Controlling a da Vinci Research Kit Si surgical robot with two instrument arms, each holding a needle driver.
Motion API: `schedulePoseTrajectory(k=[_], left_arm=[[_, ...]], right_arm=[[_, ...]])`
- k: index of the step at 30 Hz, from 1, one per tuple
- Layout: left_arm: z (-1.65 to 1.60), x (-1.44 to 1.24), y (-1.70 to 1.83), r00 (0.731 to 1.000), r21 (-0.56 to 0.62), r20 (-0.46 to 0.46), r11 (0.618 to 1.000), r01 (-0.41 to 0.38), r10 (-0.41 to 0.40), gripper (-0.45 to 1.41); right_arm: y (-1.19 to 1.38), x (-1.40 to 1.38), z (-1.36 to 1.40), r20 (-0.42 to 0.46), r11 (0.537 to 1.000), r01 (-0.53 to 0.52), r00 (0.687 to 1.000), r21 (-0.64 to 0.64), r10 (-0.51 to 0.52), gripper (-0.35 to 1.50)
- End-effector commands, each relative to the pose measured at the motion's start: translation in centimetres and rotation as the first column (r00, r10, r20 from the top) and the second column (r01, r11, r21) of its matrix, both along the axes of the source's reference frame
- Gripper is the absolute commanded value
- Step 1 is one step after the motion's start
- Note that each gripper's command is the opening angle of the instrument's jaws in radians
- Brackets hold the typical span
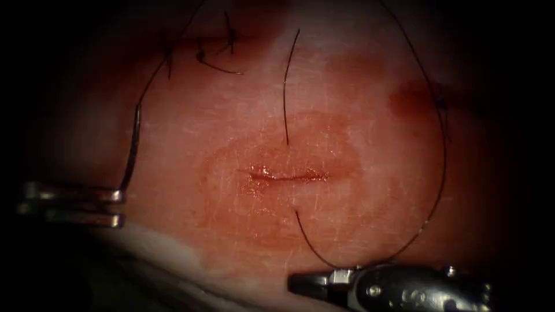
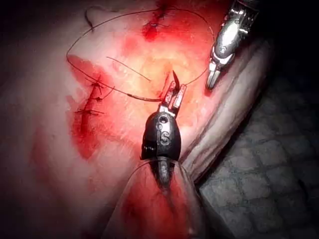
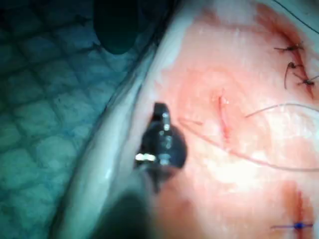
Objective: Wound Closure
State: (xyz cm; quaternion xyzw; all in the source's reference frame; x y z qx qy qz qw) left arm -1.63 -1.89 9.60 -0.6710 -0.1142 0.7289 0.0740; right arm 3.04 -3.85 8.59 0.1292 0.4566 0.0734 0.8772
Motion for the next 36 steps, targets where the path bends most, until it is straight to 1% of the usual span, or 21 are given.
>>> schedulePoseTrajectory(k=[1,3,6,7,9,11,12,14,18,19,21,22,23,24,25,28,31,32,36], left_arm=[[0.07,-0.05,-0.05,1.0,0.003,0.002,1.0,-0.002,0.002,-0.45],[0.07,-0.05,-0.05,1.0,0.003,0.002,1.0,-0.002,0.002,-0.45],[0.07,-0.05,-0.05,1.0,0.003,0.002,1.0,-0.002,0.002,-0.45],[0.07,-0.05,-0.05,1.0,0.003,0.002,1.0,-0.002,0.002,-0.45],[0.07,-0.05,-0.05,1.0,0.003,0.002,1.0,-0.001,0.001,-0.45],[0.07,-0.05,-0.05,1.0,0.003,0.002,1.0,-0.001,0.001,-0.45],[0.07,-0.05,-0.05,1.0,0.003,0.002,1.0,-0.001,0.001,-0.45],[0.07,-0.05,-0.05,1.0,0.003,0.002,1.0,-0.001,0.001,-0.45],[0.07,-0.05,-0.05,1.0,0.003,0.002,1.0,-0.001,0.001,-0.45],[0.07,-0.05,-0.05,1.0,0.003,0.002,1.0,-0.001,0.001,-0.45],[0.07,-0.05,-0.05,1.0,0.003,0.002,1.0,-0.002,0.001,-0.45],[0.07,-0.05,-0.05,1.0,0.003,0.002,1.0,-0.002,0.001,-0.45],[0.07,-0.05,-0.05,1.0,0.003,0.002,1.0,-0.002,0.001,-0.45],[0.07,-0.05,-0.05,1.0,0.003,0.002,1.0,-0.002,0.001,-0.45],[0.07,-0.05,-0.05,1.0,0.003,0.002,1.0,-0.002,0.002,-0.45],[0.07,-0.04,-0.05,1.0,0.003,0.002,1.0,-0.002,0.002,-0.45],[0.07,-0.04,-0.05,1.0,0.003,0.002,1.0,-0.002,0.002,-0.45],[0.07,-0.04,-0.06,1.0,0.003,0.002,1.0,-0.002,0.002,-0.45],[0.07,-0.03,-0.05,1.0,0.004,0.003,1.0,-0.003,0.003,-0.45]], right_arm=[[-0.03,0.0,0.11,0.016,0.999,-0.035,0.999,-0.007,0.035,0.1],[0.01,-0.06,0.14,0.028,0.998,-0.061,0.998,-0.01,0.062,0.31],[0.07,-0.09,0.18,0.037,0.997,-0.083,0.996,0.001,0.083,0.34],[0.09,-0.09,0.18,0.04,0.996,-0.09,0.995,0.004,0.09,0.31],[0.13,-0.07,0.19,0.045,0.995,-0.102,0.994,-0.001,0.102,0.32],[0.17,-0.04,0.2,0.055,0.992,-0.123,0.991,-0.006,0.123,0.51],[0.19,-0.01,0.2,0.059,0.99,-0.137,0.989,-0.013,0.138,0.67],[0.21,0.04,0.21,0.057,0.988,-0.153,0.987,-0.017,0.153,0.84],[0.24,0.14,0.19,0.031,0.984,-0.175,0.984,-0.015,0.175,0.86],[0.26,0.17,0.16,0.025,0.983,-0.182,0.983,-0.012,0.183,0.81],[0.28,0.18,0.15,0.023,0.982,-0.187,0.982,-0.012,0.187,0.78],[0.29,0.19,0.13,0.024,0.982,-0.188,0.982,-0.01,0.189,0.69],[0.3,0.19,0.11,0.021,0.982,-0.19,0.981,-0.009,0.191,0.56],[0.3,0.18,0.1,0.021,0.982,-0.191,0.981,-0.008,0.191,0.27],[0.31,0.16,0.09,0.02,0.982,-0.19,0.982,-0.007,0.19,-0.35],[0.32,0.11,0.07,0.009,0.984,-0.175,0.984,0.008,0.175,-0.35],[0.32,0.07,0.05,0.031,0.987,-0.161,0.987,0.009,0.161,-0.35],[0.29,0.04,0.05,0.04,0.99,-0.139,0.99,0.017,0.138,-0.35],[0.22,0.02,0.02,0.047,0.994,-0.108,0.993,0.03,0.106,-0.35]])
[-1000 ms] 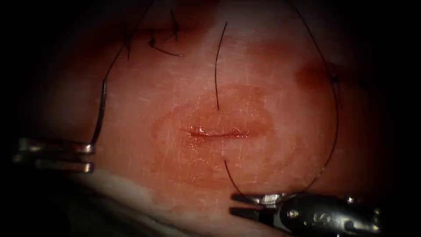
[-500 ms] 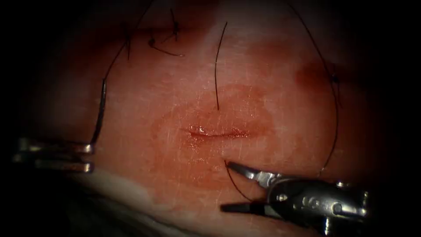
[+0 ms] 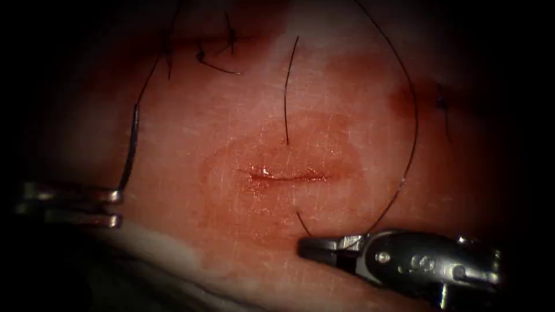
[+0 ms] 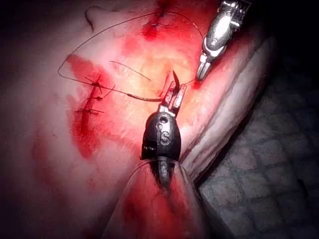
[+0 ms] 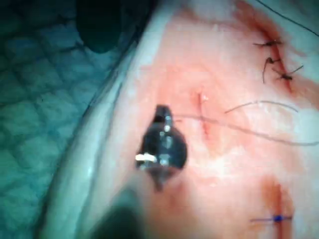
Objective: Wound Closure
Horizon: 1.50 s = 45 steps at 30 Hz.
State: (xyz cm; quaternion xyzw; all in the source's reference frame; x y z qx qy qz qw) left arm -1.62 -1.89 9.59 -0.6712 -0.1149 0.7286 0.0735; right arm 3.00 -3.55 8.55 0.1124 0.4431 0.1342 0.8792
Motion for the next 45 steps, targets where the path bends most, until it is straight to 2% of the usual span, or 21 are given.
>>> schedulePoseTrajectory(k=[1,9,15,16,18,19,20,23,24,25,28,31,37,40,45], left_arm=[[0.07,-0.05,-0.05,1.0,0.004,0.002,1.0,-0.001,0.001,-0.45],[0.07,-0.05,-0.05,1.0,0.004,0.002,1.0,-0.001,0.001,-0.45],[0.07,-0.05,-0.05,1.0,0.004,0.002,1.0,-0.001,0.001,-0.45],[0.07,-0.04,-0.05,1.0,0.004,0.002,1.0,-0.001,0.001,-0.45],[0.07,-0.04,-0.05,1.0,0.003,0.002,1.0,-0.002,0.002,-0.45],[0.07,-0.04,-0.05,1.0,0.003,0.002,1.0,-0.002,0.002,-0.45],[0.08,-0.04,-0.05,1.0,0.003,0.002,1.0,-0.002,0.002,-0.45],[0.08,-0.04,-0.05,1.0,0.004,0.002,1.0,-0.001,0.001,-0.45],[0.08,-0.05,-0.05,1.0,0.003,0.002,1.0,-0.001,0.001,-0.45],[0.08,-0.05,-0.05,1.0,0.003,0.002,1.0,-0.001,0.001,-0.45],[0.08,-0.05,-0.05,1.0,0.003,0.001,1.0,-0.001,0.001,-0.45],[0.08,-0.04,-0.05,1.0,0.003,0.002,1.0,-0.001,0.001,-0.45],[0.08,-0.05,-0.05,1.0,0.003,0.002,1.0,-0.001,0.001,-0.45],[0.08,-0.05,-0.05,1.0,0.003,0.002,1.0,-0.001,0.001,-0.45],[0.08,-0.04,-0.05,1.0,0.003,0.002,1.0,-0.001,0.001,-0.45]], right_arm=[[-0.1,0.06,0.04,0.0,1.0,0.018,1.0,0.009,-0.018,-0.35],[-0.25,0.11,-0.05,-0.007,0.996,0.076,0.997,0.038,-0.076,-0.35],[-0.35,0.11,-0.03,-0.064,0.988,0.144,0.988,0.063,-0.14,-0.32],[-0.34,0.08,-0.04,-0.079,0.986,0.152,0.986,0.064,-0.147,0.1],[-0.27,-0.06,-0.11,-0.101,0.987,0.148,0.985,0.058,-0.142,0.57],[-0.23,-0.13,-0.15,-0.103,0.989,0.137,0.986,0.051,-0.131,0.72],[-0.17,-0.2,-0.19,-0.104,0.991,0.124,0.987,0.047,-0.119,0.78],[0.05,-0.47,-0.3,-0.091,0.995,0.086,0.992,0.046,-0.082,0.79],[0.21,-0.63,-0.32,-0.074,0.998,0.051,0.996,0.04,-0.048,0.79],[0.21,-0.63,-0.32,-0.074,0.998,0.051,0.996,0.04,-0.048,0.79],[0.44,-0.76,-0.27,-0.034,1.0,-0.024,0.999,0.02,0.024,0.81],[0.64,-0.79,-0.18,-0.006,0.998,-0.07,0.998,0.0,0.07,0.93],[0.94,-0.69,0.02,0.028,0.992,-0.126,0.992,-0.003,0.126,0.94],[1.04,-0.57,0.1,0.004,0.987,-0.163,0.987,0.002,0.163,0.88],[1.19,-0.3,0.22,-0.023,0.954,-0.264,0.963,0.141,0.27,0.67]])
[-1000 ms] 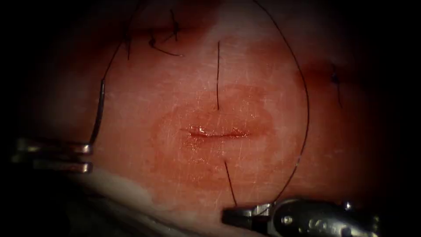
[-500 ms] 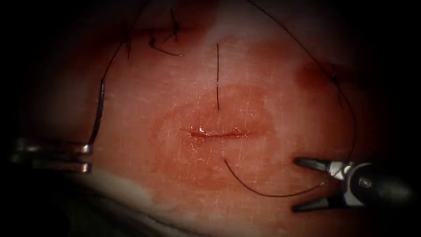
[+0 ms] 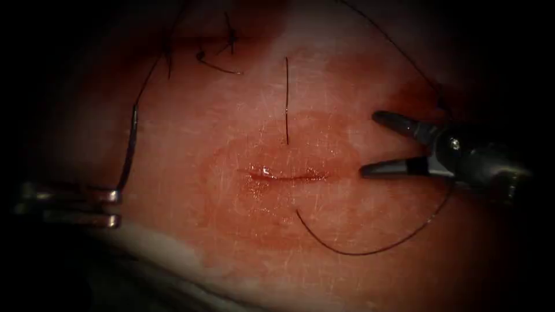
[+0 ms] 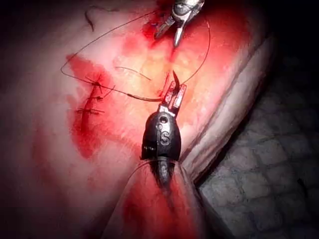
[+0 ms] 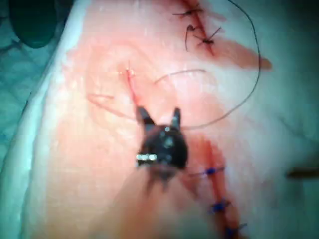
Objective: Wound Closure
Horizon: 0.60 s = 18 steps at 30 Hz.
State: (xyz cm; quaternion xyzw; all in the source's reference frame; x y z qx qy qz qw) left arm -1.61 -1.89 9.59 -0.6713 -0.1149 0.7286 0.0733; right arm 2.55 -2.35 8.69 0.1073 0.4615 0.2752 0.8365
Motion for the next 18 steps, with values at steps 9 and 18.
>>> schedulePoseTrajectory(k=[9,18], left_arm=[[0.08,-0.05,-0.05,1.0,0.003,0.002,1.0,-0.001,0.001,-0.45],[0.08,-0.05,-0.06,1.0,0.003,0.001,1.0,-0.001,0.001,-0.45]], right_arm=[[-0.05,0.55,0.42,-0.045,0.951,-0.132,0.988,0.28,0.15,0.62],[-0.07,0.67,0.71,-0.008,0.908,-0.188,0.978,0.374,0.206,0.57]])
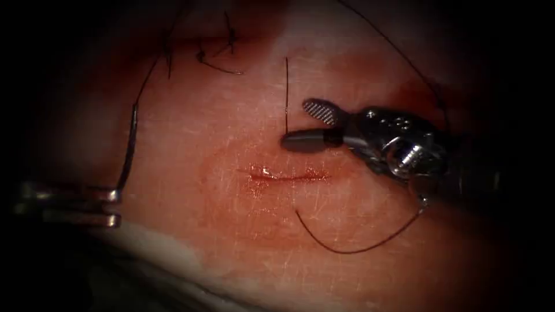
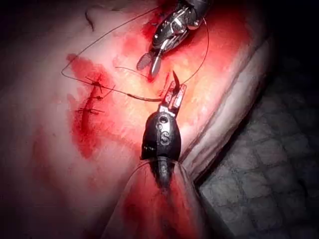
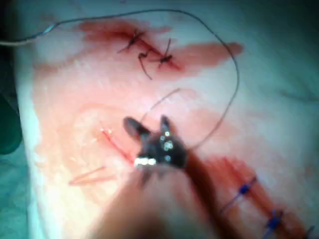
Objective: Wound Closure
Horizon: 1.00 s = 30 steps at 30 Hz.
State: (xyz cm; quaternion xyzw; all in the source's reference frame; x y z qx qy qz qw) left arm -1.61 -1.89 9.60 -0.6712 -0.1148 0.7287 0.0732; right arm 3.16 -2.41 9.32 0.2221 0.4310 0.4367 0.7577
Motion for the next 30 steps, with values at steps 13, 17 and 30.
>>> schedulePoseTrajectory(k=[13,17,30], left_arm=[[0.07,-0.05,-0.06,1.0,0.003,0.002,1.0,-0.001,0.001,-0.45],[0.07,-0.04,-0.06,1.0,0.003,0.002,1.0,-0.001,0.001,-0.45],[0.08,-0.03,-0.06,1.0,0.002,0.002,1.0,-0.002,0.002,-0.45]], right_arm=[[0.11,0.22,0.3,-0.054,0.998,-0.024,0.998,0.063,0.028,-0.06],[0.1,0.3,0.29,-0.094,0.998,0.013,0.996,0.06,-0.007,-0.35],[0.05,0.0,0.09,-0.141,0.994,0.053,0.988,-0.095,-0.066,-0.35]])
